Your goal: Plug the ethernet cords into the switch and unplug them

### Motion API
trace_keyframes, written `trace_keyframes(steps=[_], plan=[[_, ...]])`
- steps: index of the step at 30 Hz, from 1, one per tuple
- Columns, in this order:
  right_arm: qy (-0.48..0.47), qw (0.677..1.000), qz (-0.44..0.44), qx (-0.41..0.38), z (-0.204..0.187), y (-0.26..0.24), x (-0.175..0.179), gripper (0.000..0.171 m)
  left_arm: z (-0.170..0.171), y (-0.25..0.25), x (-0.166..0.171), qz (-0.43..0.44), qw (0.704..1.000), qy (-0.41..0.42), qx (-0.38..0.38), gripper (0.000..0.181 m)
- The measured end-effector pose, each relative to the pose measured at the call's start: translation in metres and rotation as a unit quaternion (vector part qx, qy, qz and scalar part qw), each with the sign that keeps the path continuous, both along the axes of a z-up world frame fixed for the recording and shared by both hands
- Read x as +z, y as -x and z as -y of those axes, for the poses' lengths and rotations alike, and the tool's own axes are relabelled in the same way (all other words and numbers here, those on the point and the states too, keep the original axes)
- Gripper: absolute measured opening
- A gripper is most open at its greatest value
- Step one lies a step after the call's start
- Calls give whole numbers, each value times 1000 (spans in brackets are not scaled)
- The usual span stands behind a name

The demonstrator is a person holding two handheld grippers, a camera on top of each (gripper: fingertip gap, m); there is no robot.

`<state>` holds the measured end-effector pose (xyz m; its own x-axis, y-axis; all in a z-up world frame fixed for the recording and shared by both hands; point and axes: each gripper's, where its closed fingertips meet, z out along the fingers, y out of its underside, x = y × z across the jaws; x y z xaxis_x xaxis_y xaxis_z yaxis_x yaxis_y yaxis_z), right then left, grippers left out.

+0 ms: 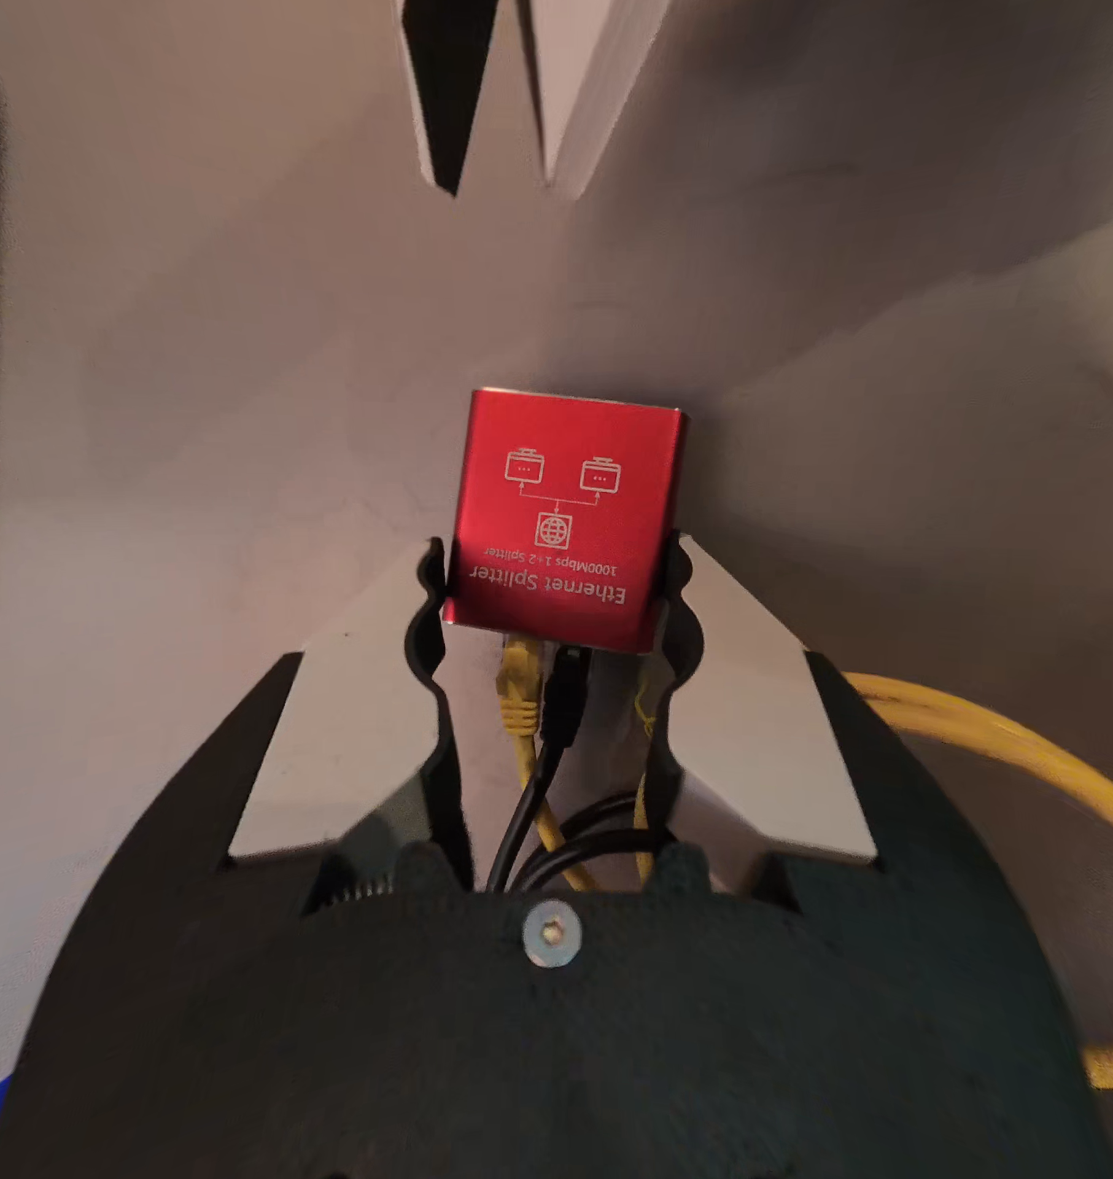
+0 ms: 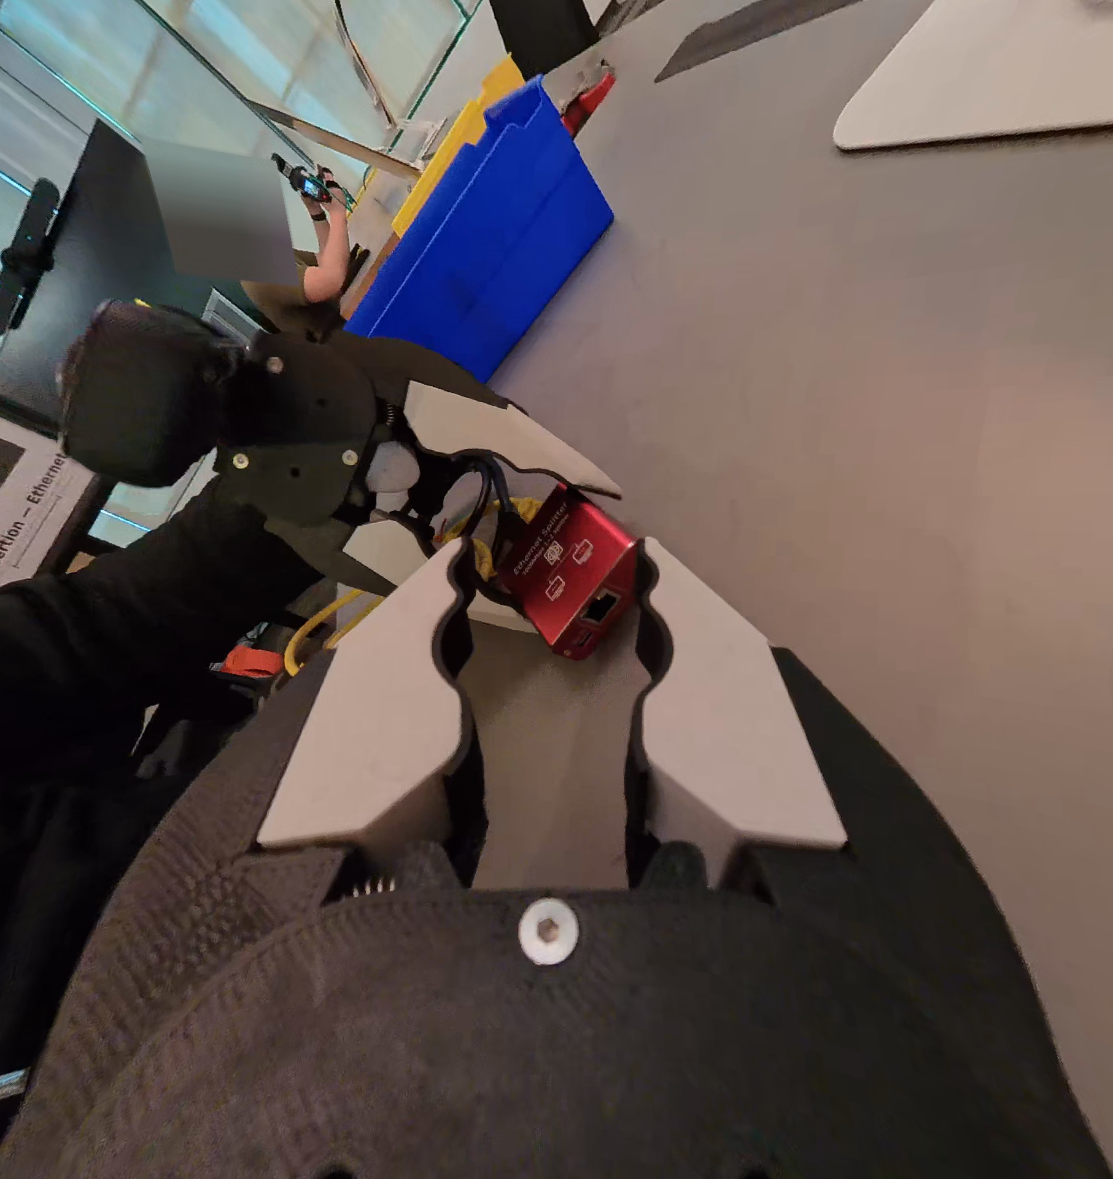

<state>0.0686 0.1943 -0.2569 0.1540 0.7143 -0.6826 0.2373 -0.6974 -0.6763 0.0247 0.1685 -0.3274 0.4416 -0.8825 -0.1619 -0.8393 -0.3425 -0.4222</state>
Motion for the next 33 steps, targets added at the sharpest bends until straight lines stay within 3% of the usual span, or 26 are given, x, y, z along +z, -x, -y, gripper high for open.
trace_keyframes(steps=[5,9,13,16,20,25,30,33], plan=[[9,1000,-21,12,2,1,-4,47,-1,4,14,8,1000,-8,15,68],[-13,999,-36,5,-1,-4,2,45,4,36,75,39,994,-74,66,66],[-18,999,-44,-3,-6,-6,5,44,17,138,139,59,967,-123,216,65],[-23,998,-51,-1,-5,-4,8,43,33,247,158,92,911,-138,377,64],[-29,998,-50,2,-3,-3,7,42,59,357,132,186,820,-87,535,62],[-22,998,-56,1,-5,-4,6,42,57,383,81,368,732,35,573,54],[-23,998,-55,5,-3,-3,5,41,51,392,44,329,725,73,600,51],[-23,998,-55,9,-2,-2,5,41,39,393,40,358,714,73,597,47]])
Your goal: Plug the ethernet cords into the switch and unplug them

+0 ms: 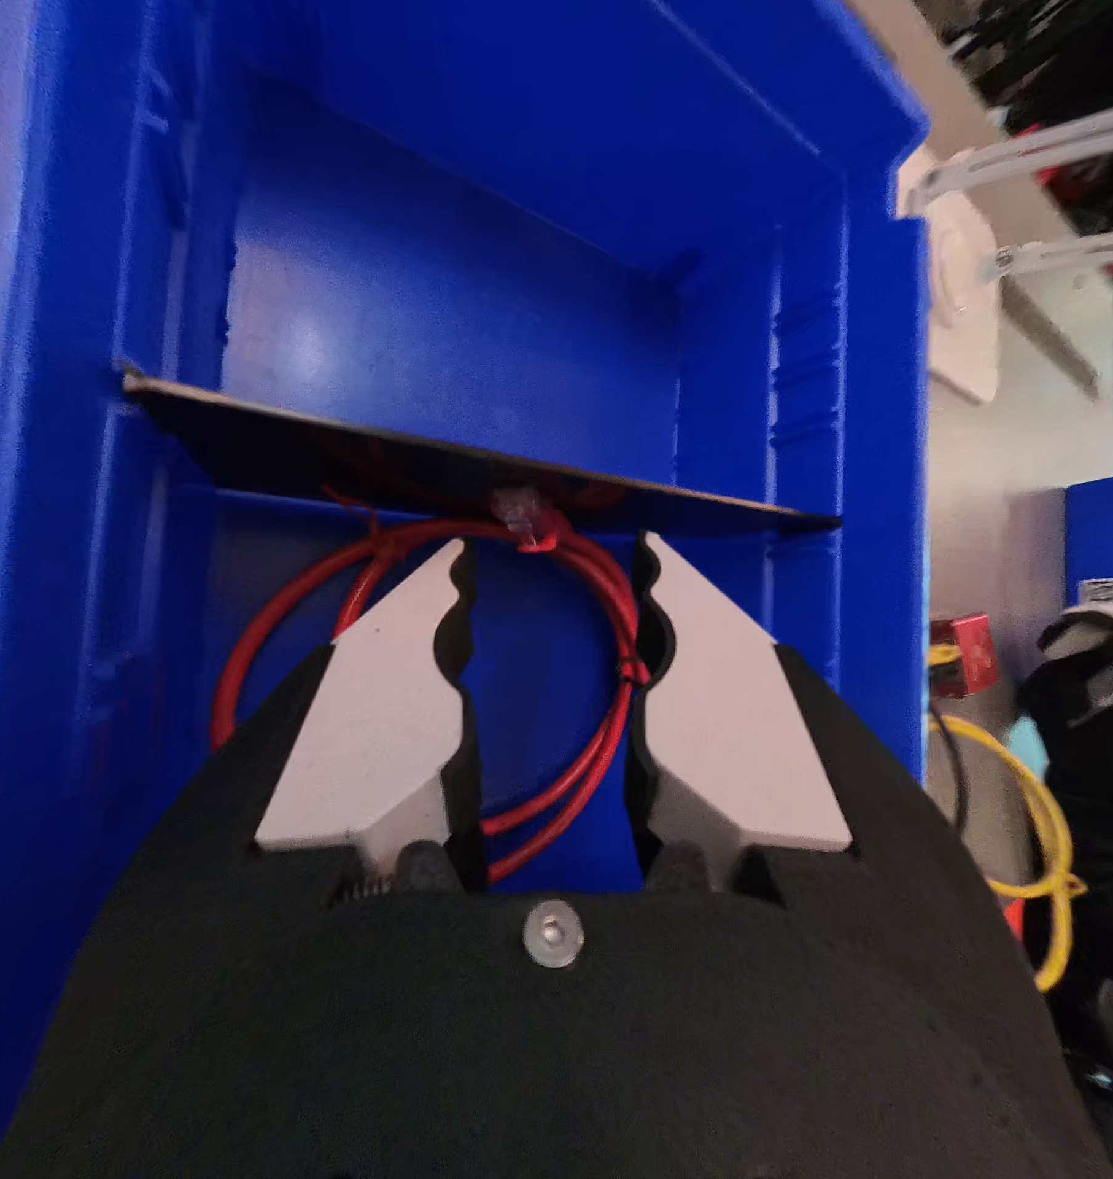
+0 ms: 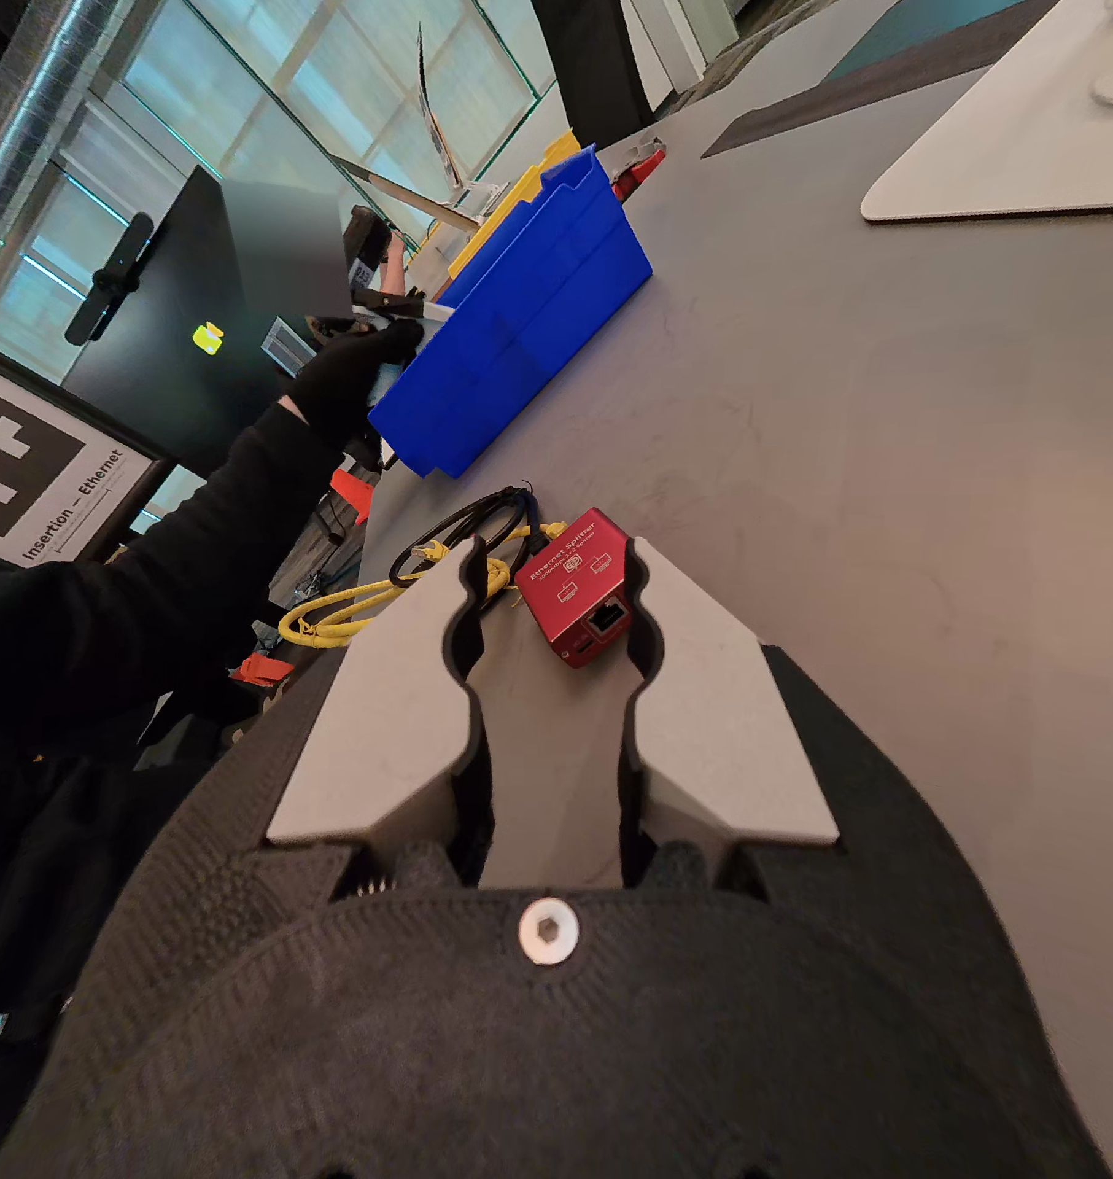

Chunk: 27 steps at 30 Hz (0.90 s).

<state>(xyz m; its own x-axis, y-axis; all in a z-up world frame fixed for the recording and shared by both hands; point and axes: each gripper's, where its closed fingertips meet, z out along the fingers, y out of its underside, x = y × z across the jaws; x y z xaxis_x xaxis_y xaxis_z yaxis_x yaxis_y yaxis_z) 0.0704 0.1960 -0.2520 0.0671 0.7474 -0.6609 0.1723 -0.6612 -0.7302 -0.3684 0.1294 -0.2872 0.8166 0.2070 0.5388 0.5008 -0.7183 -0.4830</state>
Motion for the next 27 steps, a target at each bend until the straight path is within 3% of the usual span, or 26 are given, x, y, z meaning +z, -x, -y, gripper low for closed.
trace_keyframes(steps=[3,4,10,14,20,24,27], plan=[[0,1000,-1,3,1,1,1,41,-10,-2,4,55,998,-32,10,27],[0,1000,-2,4,2,1,1,41,-11,-2,9,60,997,-47,7,9],[-2,1000,-4,7,3,2,2,40,-9,-7,35,41,995,-95,-5,9],[-6,1000,-6,4,1,1,3,40,1,-13,88,-9,987,-158,-12,9],[-25,999,-22,0,1,1,13,41,1,-36,177,-175,959,-218,-43,9],[-46,998,-30,-15,-3,-5,20,41,-10,-94,243,-235,926,-276,-109,9],[-60,997,-34,-28,-8,-11,26,41,-26,-164,260,-253,906,-276,-196,9]])
